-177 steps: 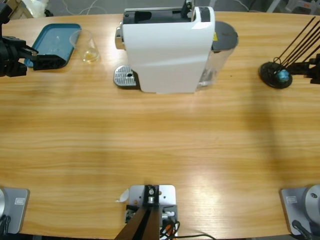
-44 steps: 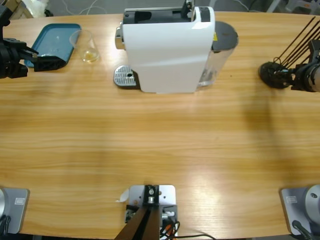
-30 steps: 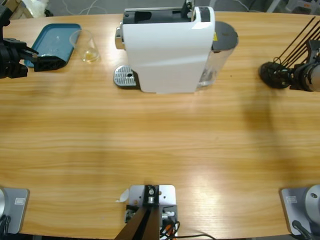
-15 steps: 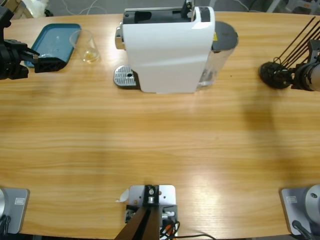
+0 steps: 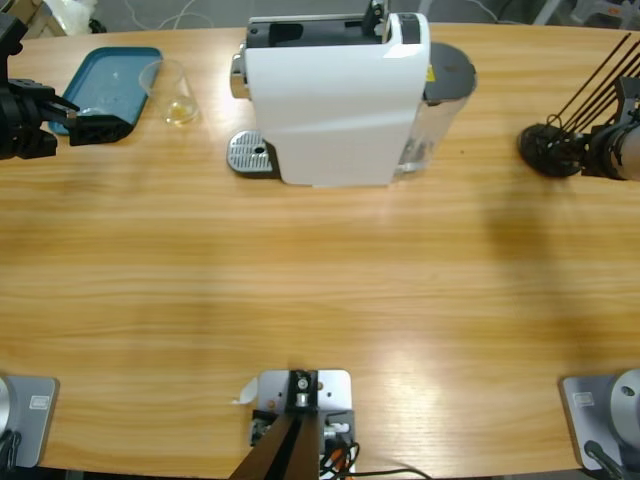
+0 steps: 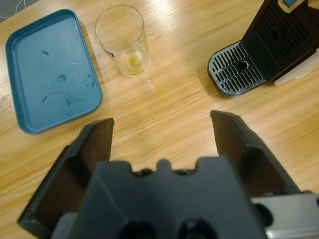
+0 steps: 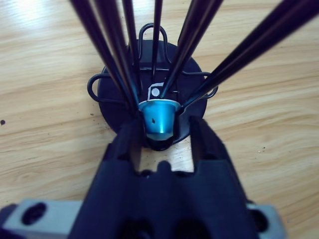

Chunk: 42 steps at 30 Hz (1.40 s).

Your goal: Pour coffee

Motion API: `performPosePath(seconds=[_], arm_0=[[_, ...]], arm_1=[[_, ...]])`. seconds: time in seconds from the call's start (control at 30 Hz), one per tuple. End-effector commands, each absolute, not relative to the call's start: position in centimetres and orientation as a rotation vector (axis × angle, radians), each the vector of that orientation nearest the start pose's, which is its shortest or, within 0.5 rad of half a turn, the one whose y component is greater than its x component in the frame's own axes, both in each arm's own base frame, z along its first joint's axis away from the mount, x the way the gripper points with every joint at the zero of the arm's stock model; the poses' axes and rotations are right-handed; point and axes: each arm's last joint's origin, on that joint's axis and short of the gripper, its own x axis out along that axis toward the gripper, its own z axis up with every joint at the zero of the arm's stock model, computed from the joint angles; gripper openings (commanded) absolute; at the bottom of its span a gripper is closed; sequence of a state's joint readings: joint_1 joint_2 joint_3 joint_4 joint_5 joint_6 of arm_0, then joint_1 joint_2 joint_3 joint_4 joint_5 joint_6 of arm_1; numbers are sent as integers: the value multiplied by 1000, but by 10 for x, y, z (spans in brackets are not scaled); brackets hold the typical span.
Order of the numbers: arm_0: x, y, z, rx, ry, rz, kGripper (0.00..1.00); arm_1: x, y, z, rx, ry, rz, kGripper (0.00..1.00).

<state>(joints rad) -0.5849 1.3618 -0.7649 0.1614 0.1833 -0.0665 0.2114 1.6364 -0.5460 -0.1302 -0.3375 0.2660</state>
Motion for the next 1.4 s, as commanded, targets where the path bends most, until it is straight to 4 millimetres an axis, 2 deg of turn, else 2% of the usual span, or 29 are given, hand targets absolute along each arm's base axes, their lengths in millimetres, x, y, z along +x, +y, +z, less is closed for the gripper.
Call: performPosePath(seconds=[0.03, 0.07, 0.13, 0.33, 0.4, 0.43, 0.5, 0.57, 0.6, 0.63, 0.67, 0.97, 1.23, 1.4], arm_0=[[191, -113, 281, 240, 738, -361, 837], [191, -113, 281, 240, 738, -361, 836], [191, -113, 280, 240, 739, -361, 838], [190, -113, 280, 240, 740, -361, 836], [190, -113, 280, 240, 740, -361, 836], [190, -113, 280, 240, 740, -361, 836], [191, -114, 279, 241, 743, -361, 835], [191, -114, 279, 240, 744, -364, 835], [191, -114, 279, 240, 744, -365, 835], [191, -114, 278, 241, 746, -365, 835], [191, -114, 278, 240, 745, -365, 835], [191, -114, 278, 240, 749, -371, 835], [190, -115, 277, 242, 748, -376, 835], [190, -116, 278, 241, 746, -378, 835]], arm_1=[[245, 33, 175, -14, 947, -270, 448], [245, 33, 175, -14, 949, -271, 455], [246, 33, 174, -13, 950, -272, 531], [245, 33, 175, -13, 948, -271, 498], [245, 33, 175, -12, 945, -271, 299], [245, 33, 176, -12, 944, -272, 244], [244, 33, 177, -13, 940, -274, 214], [243, 32, 178, -17, 933, -283, 100], [243, 32, 179, -20, 930, -287, 93], [242, 32, 180, -20, 927, -289, 18], [242, 31, 180, -21, 925, -291, 0], [239, 31, 184, -22, 908, -292, 0], [224, 27, 213, -29, 863, -285, 0], [234, 30, 237, -33, 843, -274, 0]])
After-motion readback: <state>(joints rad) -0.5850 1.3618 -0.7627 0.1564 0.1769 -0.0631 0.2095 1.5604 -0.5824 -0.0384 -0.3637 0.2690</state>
